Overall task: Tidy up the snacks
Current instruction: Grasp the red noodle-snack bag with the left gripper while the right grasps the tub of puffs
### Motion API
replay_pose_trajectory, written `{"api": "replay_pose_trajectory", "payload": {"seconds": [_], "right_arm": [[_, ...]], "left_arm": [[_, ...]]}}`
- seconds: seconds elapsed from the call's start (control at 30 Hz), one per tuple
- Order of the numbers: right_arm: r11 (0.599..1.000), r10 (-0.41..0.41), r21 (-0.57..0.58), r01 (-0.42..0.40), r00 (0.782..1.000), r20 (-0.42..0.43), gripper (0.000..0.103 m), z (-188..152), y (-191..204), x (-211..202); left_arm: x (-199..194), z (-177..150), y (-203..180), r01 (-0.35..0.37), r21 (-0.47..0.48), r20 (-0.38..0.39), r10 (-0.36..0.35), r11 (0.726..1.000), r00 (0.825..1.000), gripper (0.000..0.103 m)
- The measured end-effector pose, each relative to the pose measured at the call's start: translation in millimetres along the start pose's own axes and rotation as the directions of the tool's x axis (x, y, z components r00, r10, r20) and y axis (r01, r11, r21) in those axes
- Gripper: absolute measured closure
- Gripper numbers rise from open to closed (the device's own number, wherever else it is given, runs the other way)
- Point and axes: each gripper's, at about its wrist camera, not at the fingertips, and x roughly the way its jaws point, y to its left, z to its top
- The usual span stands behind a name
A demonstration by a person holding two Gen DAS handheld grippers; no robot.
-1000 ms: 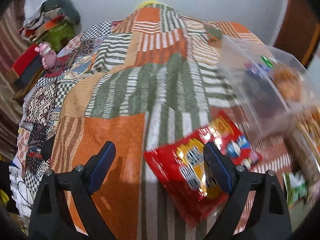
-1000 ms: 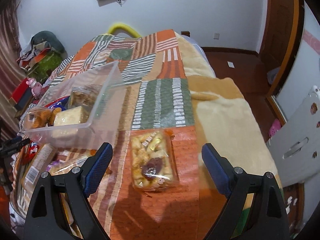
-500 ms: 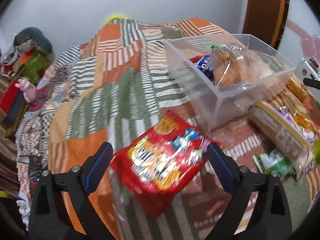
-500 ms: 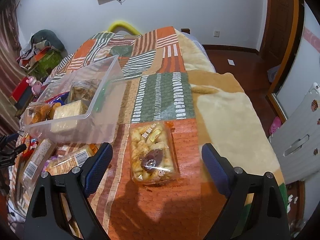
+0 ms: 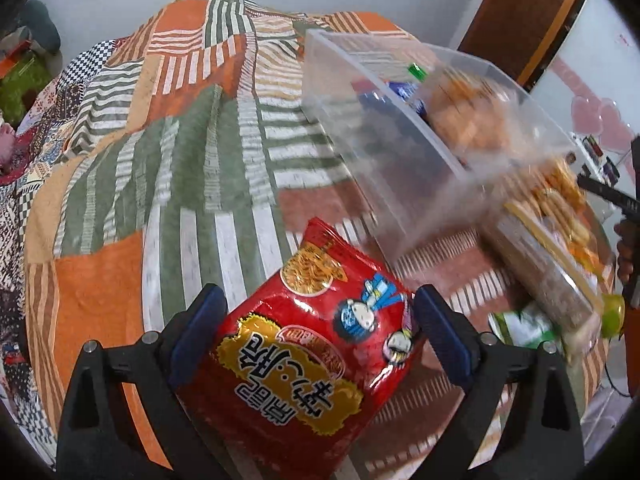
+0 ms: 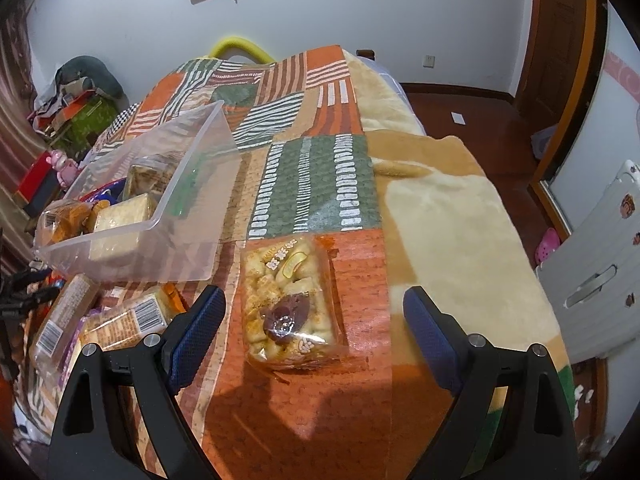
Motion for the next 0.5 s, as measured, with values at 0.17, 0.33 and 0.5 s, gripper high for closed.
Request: {"api": "replay_pose_trajectory", "payload": {"seconds": [0.17,0.33,0.5], "right_arm": [[1.000,0.005,-0.015,-0.005,1.000,0.002,0.014,-1,7,2],[0.999,-0.018,-0.050,0.018,1.000,0.001,0.014,1,14,8],[0.998,-0.019,-0.069,0.017,0.999,-0.029,0.021,2,19,19]], "left_arm": [[-14,-15,-5,0.022,-0.057,-0.007,-0.022,0.998,1.000,0.006],[-23,-31,-23,-0.001,-0.020,-0.012,0.001,1.000,1.000,0.006],[-7,-39,-37,-0.075,0.005,-0.057,0.075,0.997,0.996,0.006]]}}
